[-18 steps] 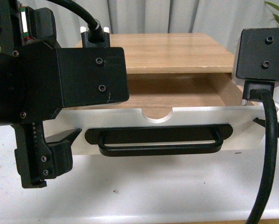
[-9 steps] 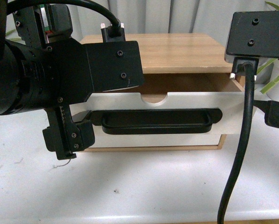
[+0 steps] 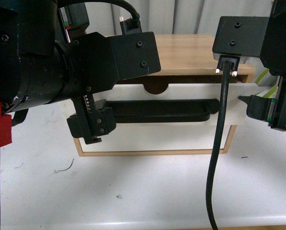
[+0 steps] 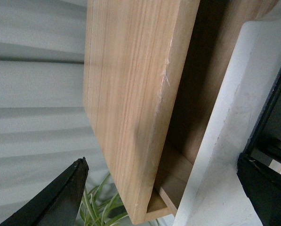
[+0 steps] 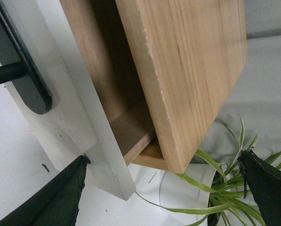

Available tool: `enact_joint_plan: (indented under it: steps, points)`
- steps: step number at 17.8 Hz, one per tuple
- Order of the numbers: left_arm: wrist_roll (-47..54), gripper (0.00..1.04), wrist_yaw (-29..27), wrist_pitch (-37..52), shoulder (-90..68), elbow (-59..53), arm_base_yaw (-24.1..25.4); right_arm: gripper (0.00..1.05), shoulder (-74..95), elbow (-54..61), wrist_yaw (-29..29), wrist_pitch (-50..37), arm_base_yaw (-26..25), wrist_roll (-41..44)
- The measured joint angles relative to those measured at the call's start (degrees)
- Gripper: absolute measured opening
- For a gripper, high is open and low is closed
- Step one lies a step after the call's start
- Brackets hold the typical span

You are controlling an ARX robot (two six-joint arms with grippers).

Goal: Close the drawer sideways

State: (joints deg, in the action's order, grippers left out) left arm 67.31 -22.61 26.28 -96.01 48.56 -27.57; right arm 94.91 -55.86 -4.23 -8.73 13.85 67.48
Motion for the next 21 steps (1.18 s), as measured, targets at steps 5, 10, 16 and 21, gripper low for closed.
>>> enact_joint_plan:
  steps: [5, 10, 16, 21]
  points:
    - [-0.3, 0.98, -0.4, 0.8, -2.7, 2.6, 0.5, 0.98, 4.1, -3.1, -0.2, -1.8, -0.5, -0.1]
    - [-0.3, 0.98, -0.4, 2.3, -5.4, 4.8, 1.6, 0.98, 6.4, -5.6, -0.1, -2.0, -0.8, 0.0]
    - [-1.6, 0.98, -1.6, 1.1, -7.0, 7.0, 0.9, 0.98, 7.3, -7.3, -0.5, -1.9, -1.1, -0.1]
    - [-16.2, 0.98, 5.6, -13.7, 3.1, 5.2, -1.3, 0.98, -3.2, -2.6, 3.5, 2.4, -1.1, -11.9]
